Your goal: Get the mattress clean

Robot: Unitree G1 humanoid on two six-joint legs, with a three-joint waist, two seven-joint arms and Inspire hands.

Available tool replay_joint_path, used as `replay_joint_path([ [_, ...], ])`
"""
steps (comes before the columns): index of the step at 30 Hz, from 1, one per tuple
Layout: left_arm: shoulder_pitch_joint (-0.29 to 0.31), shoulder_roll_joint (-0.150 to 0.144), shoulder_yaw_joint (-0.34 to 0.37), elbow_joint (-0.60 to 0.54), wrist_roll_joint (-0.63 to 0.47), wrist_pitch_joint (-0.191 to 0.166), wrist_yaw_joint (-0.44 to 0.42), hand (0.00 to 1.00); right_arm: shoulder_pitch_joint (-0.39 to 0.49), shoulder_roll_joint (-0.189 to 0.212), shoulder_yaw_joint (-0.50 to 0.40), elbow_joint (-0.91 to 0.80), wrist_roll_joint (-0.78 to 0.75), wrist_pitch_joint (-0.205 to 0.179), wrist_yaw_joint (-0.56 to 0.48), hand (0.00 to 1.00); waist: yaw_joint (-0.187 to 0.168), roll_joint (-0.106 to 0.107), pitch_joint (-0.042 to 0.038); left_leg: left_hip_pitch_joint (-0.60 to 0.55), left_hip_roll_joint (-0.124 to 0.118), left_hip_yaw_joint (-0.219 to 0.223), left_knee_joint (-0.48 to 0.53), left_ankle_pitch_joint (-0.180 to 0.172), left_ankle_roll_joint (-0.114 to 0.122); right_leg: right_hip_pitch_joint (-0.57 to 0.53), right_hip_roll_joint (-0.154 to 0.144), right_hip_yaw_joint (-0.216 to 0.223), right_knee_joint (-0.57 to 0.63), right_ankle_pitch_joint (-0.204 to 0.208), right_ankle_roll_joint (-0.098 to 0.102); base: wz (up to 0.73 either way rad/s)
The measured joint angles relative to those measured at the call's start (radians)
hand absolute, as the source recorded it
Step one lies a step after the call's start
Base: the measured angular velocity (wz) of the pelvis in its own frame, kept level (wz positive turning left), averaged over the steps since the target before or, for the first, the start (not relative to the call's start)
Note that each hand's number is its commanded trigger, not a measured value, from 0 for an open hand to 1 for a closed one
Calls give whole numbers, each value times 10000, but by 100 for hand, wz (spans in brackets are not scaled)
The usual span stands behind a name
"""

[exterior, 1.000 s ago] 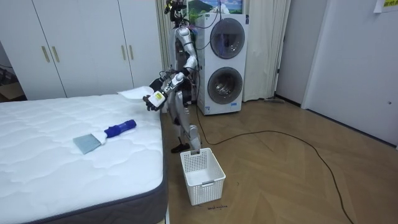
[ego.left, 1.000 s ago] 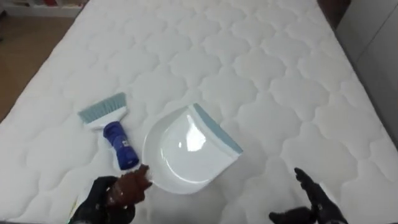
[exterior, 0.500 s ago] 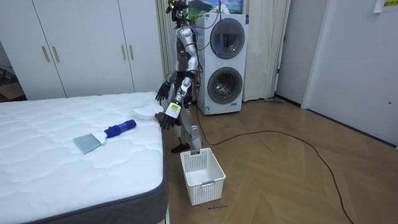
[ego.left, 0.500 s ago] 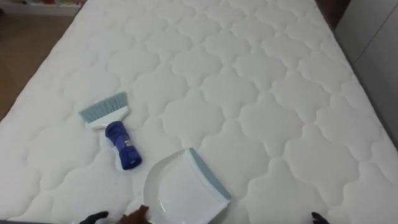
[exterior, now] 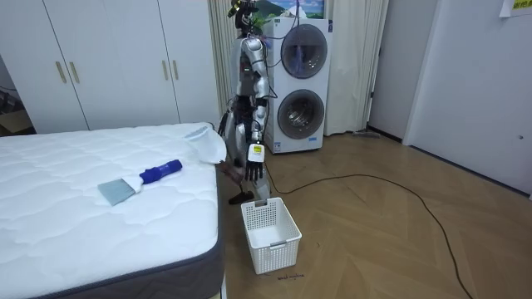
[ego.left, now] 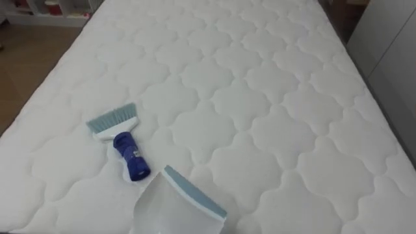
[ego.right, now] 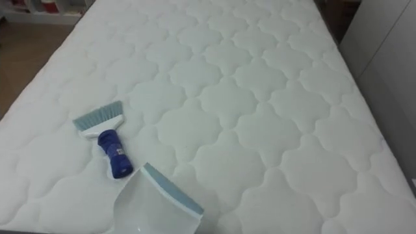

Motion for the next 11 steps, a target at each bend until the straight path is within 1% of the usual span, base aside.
replay_joint_path([
  [1,2,-1,30,72,44,127,-1,0,50,0,0,125,-171,204,-1,0,16,-18,6,-6,0,12,-5,-6,7,2,0,14,-1,13,5,0],
  [4,8,-1,103,70,149,412,-24,0,216,-2,-2,221,-502,581,-5,0,9,-92,29,-13,0,13,-9,-20,11,-1,1,17,-7,22,7,0],
  [6,-23,-1,128,67,203,501,-36,0,216,-2,-2,244,-578,689,-5,0,11,-122,32,-13,0,23,-5,-26,17,-3,1,22,-15,22,8,0],
  [8,-30,-1,127,64,206,520,-44,0,198,-2,-2,243,-578,701,-2,0,13,-138,30,-13,0,27,-5,-37,24,-2,1,23,-23,22,9,0],
  [11,-94,-1,116,60,205,628,-45,0,105,0,18,241,-578,892,7,0,11,-142,28,-12,1,27,-5,-44,28,-1,1,19,-28,18,14,0],
])
